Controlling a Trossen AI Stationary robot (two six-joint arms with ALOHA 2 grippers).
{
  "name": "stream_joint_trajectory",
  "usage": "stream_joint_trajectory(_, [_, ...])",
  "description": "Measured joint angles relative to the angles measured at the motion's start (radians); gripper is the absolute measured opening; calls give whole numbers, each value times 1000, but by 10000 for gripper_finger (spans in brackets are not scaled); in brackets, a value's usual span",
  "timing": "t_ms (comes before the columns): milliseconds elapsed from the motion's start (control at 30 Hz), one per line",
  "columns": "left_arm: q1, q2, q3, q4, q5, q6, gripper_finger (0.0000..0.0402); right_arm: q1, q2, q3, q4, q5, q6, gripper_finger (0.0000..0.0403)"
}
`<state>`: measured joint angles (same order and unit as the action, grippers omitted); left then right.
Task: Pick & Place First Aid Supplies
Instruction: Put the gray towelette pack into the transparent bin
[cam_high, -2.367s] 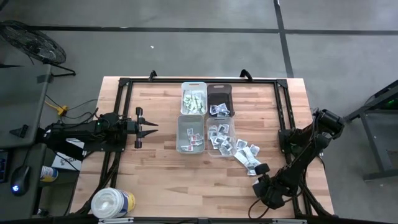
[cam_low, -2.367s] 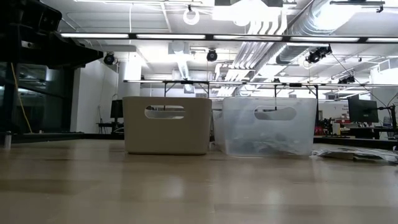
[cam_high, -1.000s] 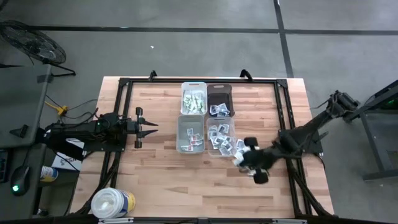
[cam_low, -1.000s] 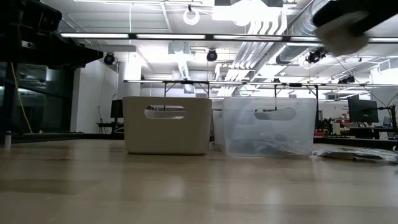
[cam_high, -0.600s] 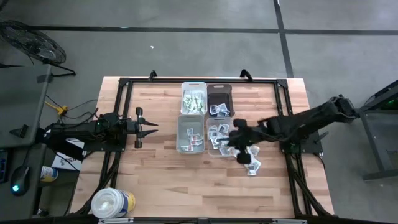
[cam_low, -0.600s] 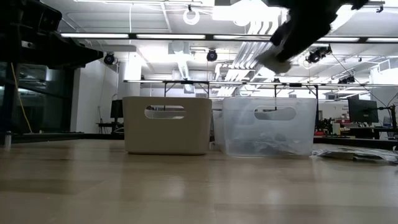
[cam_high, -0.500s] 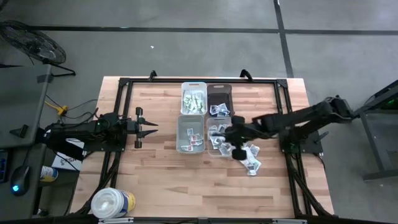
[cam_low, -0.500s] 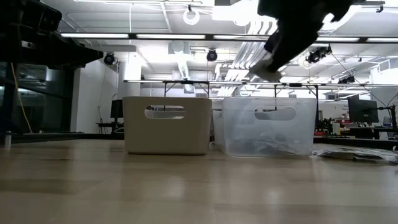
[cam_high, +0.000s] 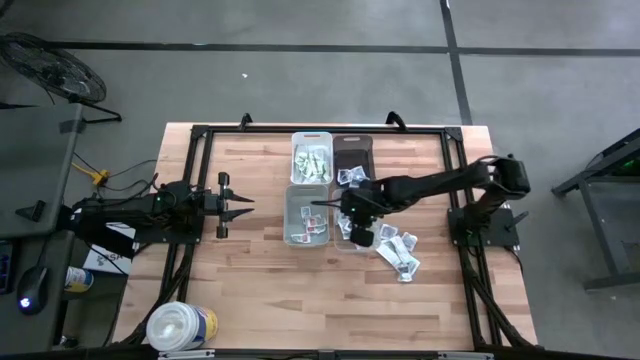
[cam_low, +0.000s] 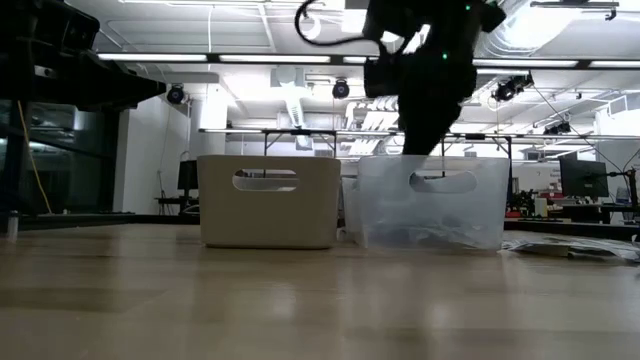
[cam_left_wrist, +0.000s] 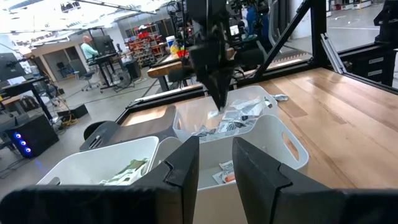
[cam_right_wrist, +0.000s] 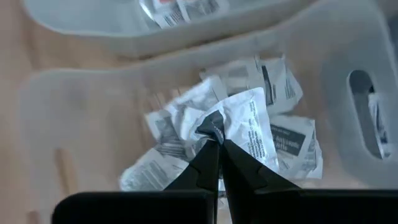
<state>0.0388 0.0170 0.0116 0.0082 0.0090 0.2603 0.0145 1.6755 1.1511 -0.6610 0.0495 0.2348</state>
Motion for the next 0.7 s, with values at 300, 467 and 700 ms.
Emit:
stream_joint_trajectory(300, [0,0,0,0,0,0,96,-23,46,-1,-10,51,29,27])
stream_joint_trajectory(467, [0,0,0,0,0,0,96,-49,47,-2,-10,56,56,55])
stream_joint_trajectory(700, [0,0,0,0,0,0,96,-68,43,-2,-12,49,177,107])
